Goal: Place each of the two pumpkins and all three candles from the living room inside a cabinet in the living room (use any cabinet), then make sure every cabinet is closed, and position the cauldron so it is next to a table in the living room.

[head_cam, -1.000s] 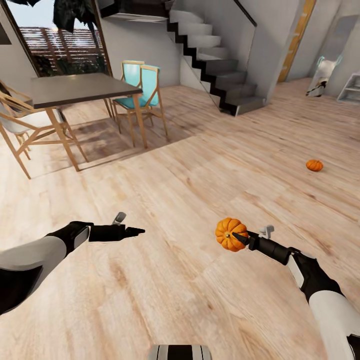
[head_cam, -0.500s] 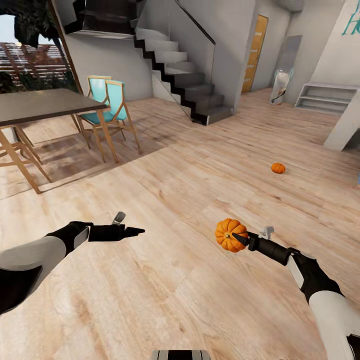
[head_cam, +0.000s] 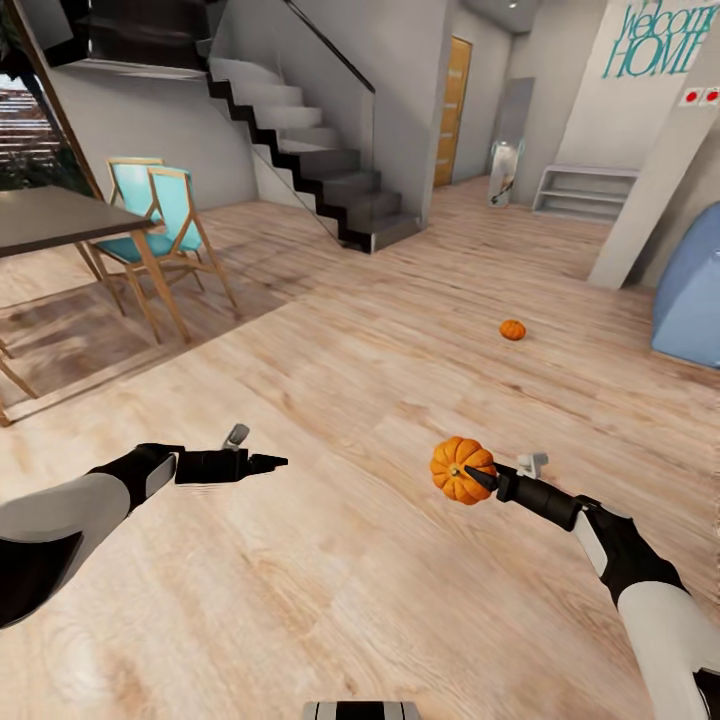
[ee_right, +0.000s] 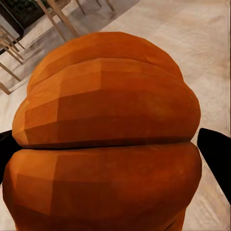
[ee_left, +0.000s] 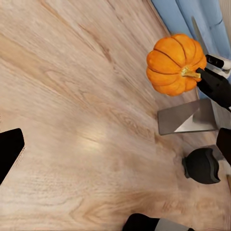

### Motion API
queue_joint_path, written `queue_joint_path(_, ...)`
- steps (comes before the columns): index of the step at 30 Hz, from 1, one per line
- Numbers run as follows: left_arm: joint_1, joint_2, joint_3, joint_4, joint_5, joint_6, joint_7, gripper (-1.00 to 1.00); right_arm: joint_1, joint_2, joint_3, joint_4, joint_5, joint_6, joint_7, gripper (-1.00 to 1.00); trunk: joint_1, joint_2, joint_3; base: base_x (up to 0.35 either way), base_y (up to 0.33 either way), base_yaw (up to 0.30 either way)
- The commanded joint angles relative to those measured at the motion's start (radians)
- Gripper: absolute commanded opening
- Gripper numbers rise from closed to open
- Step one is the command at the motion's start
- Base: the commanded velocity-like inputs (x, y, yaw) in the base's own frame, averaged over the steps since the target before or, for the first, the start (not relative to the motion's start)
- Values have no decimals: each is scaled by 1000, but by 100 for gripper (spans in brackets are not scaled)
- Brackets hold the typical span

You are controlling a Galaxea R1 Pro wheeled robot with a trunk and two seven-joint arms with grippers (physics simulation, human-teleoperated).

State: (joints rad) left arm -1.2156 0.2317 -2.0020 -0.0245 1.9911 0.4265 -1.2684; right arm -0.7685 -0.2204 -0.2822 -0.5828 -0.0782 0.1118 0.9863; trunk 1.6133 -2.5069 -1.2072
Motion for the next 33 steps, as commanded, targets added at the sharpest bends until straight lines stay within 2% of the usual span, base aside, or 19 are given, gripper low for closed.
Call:
queue_joint_path(1,0,0,0,0,0,0,1,100,0,0,0,0,0,0,-1,-100,0,0,0,243,186,-274)
queue_joint_path(13,0,-4,-1,0,-1,0,3,100,0,0,0,0,-2,0,-1,-100,0,0,6,245,186,-272)
queue_joint_path(20,1,-5,-1,0,-2,0,4,100,0,2,0,-1,2,-1,0,-100,0,0,6,251,186,-83)
queue_joint_path(33,1,-5,-1,0,-2,0,4,100,0,2,0,0,0,-1,0,-100,0,0,6,262,186,-266)
